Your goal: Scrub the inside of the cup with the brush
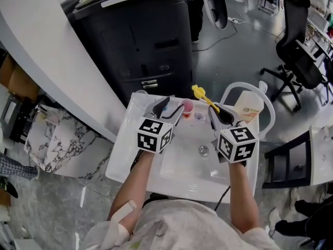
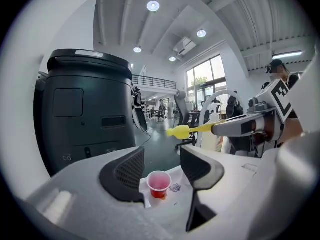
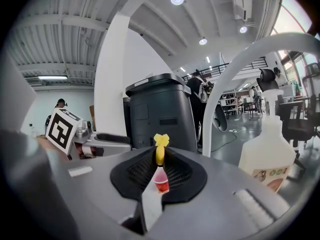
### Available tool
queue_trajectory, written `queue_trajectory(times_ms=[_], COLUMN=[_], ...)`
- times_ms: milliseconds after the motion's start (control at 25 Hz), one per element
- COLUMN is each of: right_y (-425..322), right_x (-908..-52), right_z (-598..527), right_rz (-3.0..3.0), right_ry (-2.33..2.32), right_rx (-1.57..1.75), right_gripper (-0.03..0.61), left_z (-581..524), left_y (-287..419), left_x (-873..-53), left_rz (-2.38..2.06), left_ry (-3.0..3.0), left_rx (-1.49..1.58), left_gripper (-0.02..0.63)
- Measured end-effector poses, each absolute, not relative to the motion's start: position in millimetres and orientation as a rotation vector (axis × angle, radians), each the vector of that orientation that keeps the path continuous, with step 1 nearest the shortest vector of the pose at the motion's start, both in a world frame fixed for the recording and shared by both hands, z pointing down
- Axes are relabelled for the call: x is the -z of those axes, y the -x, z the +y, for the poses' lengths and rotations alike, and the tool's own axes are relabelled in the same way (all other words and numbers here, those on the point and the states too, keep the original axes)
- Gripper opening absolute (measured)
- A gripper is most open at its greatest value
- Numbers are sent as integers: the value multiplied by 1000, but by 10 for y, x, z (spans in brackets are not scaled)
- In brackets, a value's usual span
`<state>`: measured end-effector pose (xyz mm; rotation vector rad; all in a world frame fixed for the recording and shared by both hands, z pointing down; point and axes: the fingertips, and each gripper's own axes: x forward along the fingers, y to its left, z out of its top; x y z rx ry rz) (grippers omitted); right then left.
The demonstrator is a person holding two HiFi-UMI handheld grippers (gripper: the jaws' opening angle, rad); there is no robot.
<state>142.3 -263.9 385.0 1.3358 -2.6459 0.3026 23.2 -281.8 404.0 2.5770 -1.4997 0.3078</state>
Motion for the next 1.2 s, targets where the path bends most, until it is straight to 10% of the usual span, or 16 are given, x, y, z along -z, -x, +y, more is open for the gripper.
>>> queue_trajectory(times_ms=[1200], right_y=[-1257], right_x=[-4003], right_z=[-2797], right_rz=[-2432], right_ry=[-1636], right_rx=[-286], right_gripper=[36], left_z=[-3384], left_y=[-421], left_x=[-4964], left_rz=[-1025], left_ry=[-2822], left_rx=[-272], left_gripper=[341])
